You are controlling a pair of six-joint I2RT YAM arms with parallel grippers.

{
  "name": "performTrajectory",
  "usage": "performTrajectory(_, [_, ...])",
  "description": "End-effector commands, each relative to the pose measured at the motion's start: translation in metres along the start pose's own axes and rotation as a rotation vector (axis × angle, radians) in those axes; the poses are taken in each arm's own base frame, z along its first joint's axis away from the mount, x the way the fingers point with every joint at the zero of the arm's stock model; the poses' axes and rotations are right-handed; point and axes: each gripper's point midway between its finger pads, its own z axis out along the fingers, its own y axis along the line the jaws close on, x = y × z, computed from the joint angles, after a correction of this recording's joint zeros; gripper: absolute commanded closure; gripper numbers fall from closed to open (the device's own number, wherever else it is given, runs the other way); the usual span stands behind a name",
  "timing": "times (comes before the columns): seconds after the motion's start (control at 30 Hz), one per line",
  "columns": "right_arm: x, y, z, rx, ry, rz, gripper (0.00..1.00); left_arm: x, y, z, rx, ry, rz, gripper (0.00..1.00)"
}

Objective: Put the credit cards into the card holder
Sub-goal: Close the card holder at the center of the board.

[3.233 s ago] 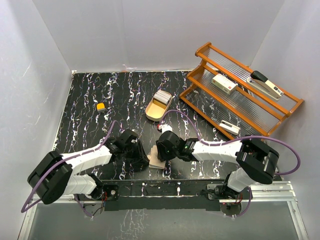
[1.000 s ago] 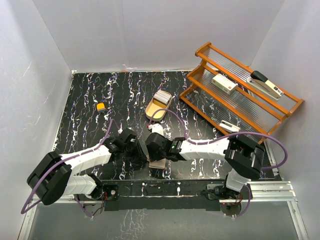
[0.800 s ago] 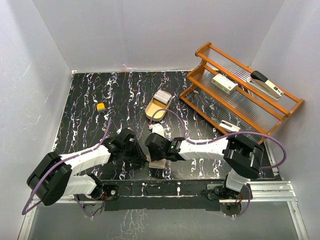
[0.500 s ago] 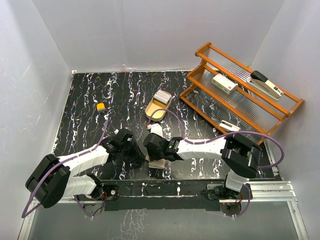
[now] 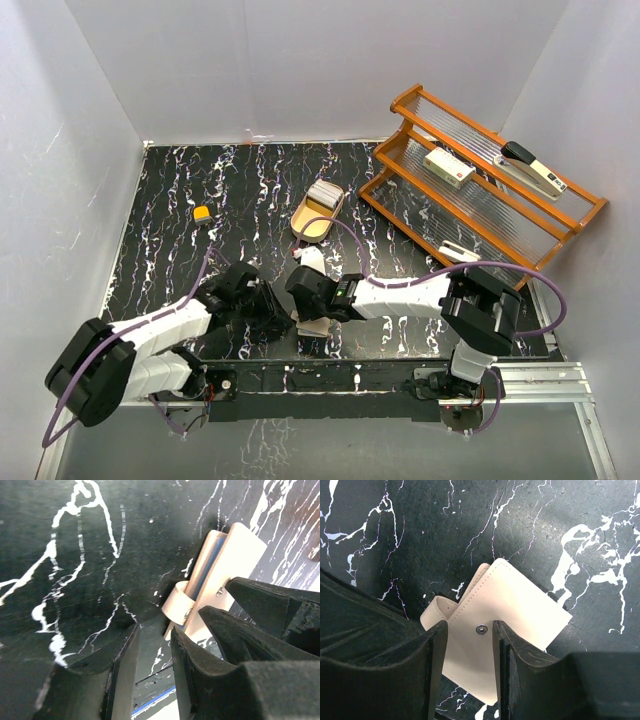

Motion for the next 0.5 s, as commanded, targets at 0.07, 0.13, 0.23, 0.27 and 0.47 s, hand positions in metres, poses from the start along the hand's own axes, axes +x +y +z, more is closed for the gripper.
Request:
performTrajectory(0.07, [0.012, -0.013, 0.008, 0.034, 0.004, 0.011, 0.61, 0.018, 0.009, 0.008, -0.024, 0.109, 0.033, 0.68])
performTrajectory(0.13, [0.011, -0.013, 0.008, 0.035, 0.002, 0.012, 0.61, 0.018, 0.009, 0.01, -0.021, 0.114, 0.035, 0.68])
performTrajectory(0.23, [0.009, -0.013, 0.007, 0.035, -0.005, 0.011, 0.61, 0.018, 0.013, 0.01, -0.056, 0.123, 0.034, 0.67])
performTrajectory(0.27, [0.008, -0.013, 0.007, 0.034, -0.007, 0.01, 0.61, 0.018, 0.016, 0.011, -0.076, 0.123, 0.035, 0.67])
performTrajectory(0.47, [0.003, -0.011, 0.005, 0.031, -0.02, 0.008, 0.61, 0.012, 0.021, 0.009, -0.144, 0.116, 0.044, 0.82])
